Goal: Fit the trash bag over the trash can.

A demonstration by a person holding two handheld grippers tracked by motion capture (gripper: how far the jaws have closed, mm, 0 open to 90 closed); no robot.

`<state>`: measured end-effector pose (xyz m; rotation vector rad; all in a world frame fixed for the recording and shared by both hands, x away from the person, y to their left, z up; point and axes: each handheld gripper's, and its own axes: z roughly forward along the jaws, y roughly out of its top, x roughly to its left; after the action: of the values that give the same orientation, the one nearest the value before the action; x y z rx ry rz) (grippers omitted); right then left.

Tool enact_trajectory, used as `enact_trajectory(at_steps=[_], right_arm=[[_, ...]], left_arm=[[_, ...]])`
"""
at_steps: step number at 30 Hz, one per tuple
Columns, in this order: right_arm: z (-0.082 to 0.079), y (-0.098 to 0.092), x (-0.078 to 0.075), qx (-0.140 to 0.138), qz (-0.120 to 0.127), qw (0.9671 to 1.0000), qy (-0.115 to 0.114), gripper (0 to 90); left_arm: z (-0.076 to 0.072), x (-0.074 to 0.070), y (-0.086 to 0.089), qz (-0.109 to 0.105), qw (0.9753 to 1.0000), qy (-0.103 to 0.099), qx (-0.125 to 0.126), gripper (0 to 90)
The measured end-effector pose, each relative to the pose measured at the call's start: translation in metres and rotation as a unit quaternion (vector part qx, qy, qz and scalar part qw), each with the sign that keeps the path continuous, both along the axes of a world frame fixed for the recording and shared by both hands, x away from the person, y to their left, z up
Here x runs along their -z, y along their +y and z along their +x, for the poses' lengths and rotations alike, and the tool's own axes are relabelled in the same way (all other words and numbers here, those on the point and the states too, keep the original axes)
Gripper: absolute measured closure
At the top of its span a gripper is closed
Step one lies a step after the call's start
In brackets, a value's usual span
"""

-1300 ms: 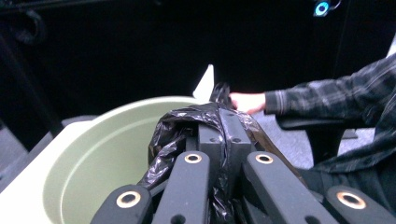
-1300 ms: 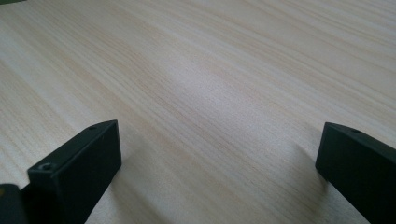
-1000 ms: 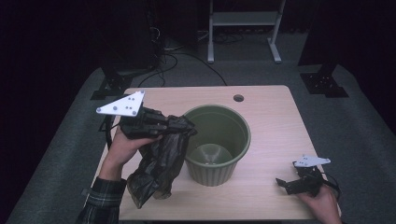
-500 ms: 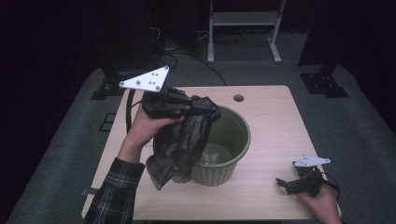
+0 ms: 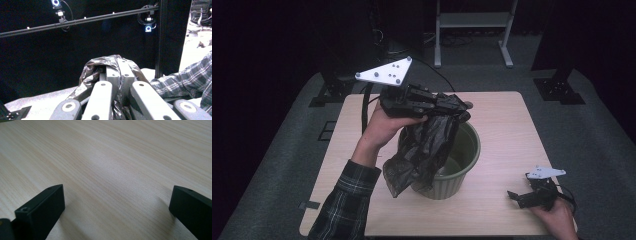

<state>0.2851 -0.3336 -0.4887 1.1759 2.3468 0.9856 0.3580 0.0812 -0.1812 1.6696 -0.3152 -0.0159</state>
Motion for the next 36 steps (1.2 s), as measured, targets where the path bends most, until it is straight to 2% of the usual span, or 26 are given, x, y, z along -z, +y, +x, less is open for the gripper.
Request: enact_trajectory(at_steps=[5, 8, 10, 12, 15, 17, 20, 22, 26, 28, 31, 33, 36], right_arm=[[0.000, 0.000, 0.000, 0.000, 0.000, 1.0000, 0.000, 0.0], [0.000, 0.000, 0.000, 0.000, 0.000, 1.0000, 0.000, 0.0], [0.000, 0.000, 0.000, -0.001, 0.000, 1.0000, 0.000, 0.0], [0.000, 0.000, 0.000, 0.000, 0.000, 1.0000, 0.000, 0.0], [0.000, 0.000, 0.000, 0.000, 0.000, 1.0000, 0.000, 0.0], [0.000, 0.000, 0.000, 0.000, 0.000, 1.0000, 0.000, 0.0], [0.000, 0.000, 0.000, -0.001, 0.000, 1.0000, 0.000, 0.0], [0.000, 0.000, 0.000, -0.001, 0.000, 1.0000, 0.000, 0.0], [0.000, 0.000, 0.000, -0.001, 0.000, 1.0000, 0.000, 0.0], [0.000, 0.000, 0.000, -0.001, 0.000, 1.0000, 0.000, 0.0], [0.000, 0.000, 0.000, -0.001, 0.000, 1.0000, 0.000, 0.0], [0.000, 0.000, 0.000, -0.001, 0.000, 1.0000, 0.000, 0.0], [0.000, 0.000, 0.000, -0.001, 0.000, 1.0000, 0.000, 0.0]], left_arm=[[0.002, -0.007, -0.002, -0.018, 0.9998, 0.010, 0.008, 88.7], [-0.001, -0.013, -0.003, -0.011, 0.9999, 0.003, 0.009, 88.7], [-0.002, -0.010, -0.003, 0.002, 1.0000, 0.002, 0.003, 88.7], [-0.001, -0.005, -0.001, 0.004, 1.0000, 0.007, 0.001, 88.7], [0.002, 0.004, 0.003, -0.010, 0.9996, 0.024, 0.003, 88.7], [0.003, 0.008, 0.004, -0.001, 0.9996, 0.027, -0.002, 88.6], [0.006, 0.022, 0.006, 0.031, 0.9988, 0.035, -0.016, 88.4], [0.008, 0.031, 0.009, 0.042, 0.9980, 0.040, -0.025, 88.3], [0.015, 0.052, 0.017, 0.064, 0.9949, 0.060, -0.050, 85.9], [0.018, 0.060, 0.020, 0.072, 0.9935, 0.067, -0.057, 81.6], [0.022, 0.072, 0.025, 0.089, 0.9898, 0.076, -0.080, 70.6], [0.025, 0.078, 0.028, 0.103, 0.9864, 0.083, -0.098, 58.4], [0.029, 0.086, 0.031, 0.138, 0.9779, 0.084, -0.133, 39.8]])
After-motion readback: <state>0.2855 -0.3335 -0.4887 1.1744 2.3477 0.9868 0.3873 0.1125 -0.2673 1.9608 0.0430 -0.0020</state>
